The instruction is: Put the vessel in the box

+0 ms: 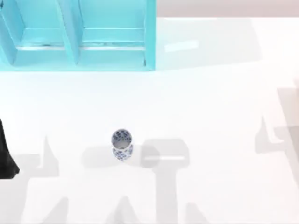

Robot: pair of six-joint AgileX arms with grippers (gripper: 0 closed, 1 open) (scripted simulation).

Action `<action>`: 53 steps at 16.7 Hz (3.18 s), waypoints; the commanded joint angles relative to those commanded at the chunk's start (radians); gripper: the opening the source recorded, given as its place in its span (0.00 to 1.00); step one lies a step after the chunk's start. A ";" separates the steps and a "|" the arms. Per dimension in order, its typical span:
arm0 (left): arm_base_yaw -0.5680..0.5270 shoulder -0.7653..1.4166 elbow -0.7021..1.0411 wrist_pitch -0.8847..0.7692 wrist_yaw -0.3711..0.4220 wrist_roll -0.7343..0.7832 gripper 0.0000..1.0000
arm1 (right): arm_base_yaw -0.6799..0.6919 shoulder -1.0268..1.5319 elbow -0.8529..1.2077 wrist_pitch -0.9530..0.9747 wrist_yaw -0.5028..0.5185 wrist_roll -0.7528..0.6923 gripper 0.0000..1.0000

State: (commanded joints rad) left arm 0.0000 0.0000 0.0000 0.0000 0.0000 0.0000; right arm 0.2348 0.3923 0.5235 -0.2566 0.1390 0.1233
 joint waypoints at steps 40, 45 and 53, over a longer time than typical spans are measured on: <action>0.000 0.000 0.000 0.000 0.000 0.000 1.00 | 0.731 2.154 2.107 -1.288 0.034 0.859 1.00; 0.000 0.000 0.000 0.000 0.000 0.000 1.00 | 0.717 2.141 1.899 -1.091 0.032 0.844 1.00; 0.000 0.000 0.000 0.000 0.000 0.000 1.00 | 0.705 2.134 1.692 -0.889 0.031 0.832 1.00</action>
State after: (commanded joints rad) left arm 0.0000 0.0000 0.0000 0.0000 0.0000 0.0000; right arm 0.9402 2.5261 2.2152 -1.1453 0.1699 0.9550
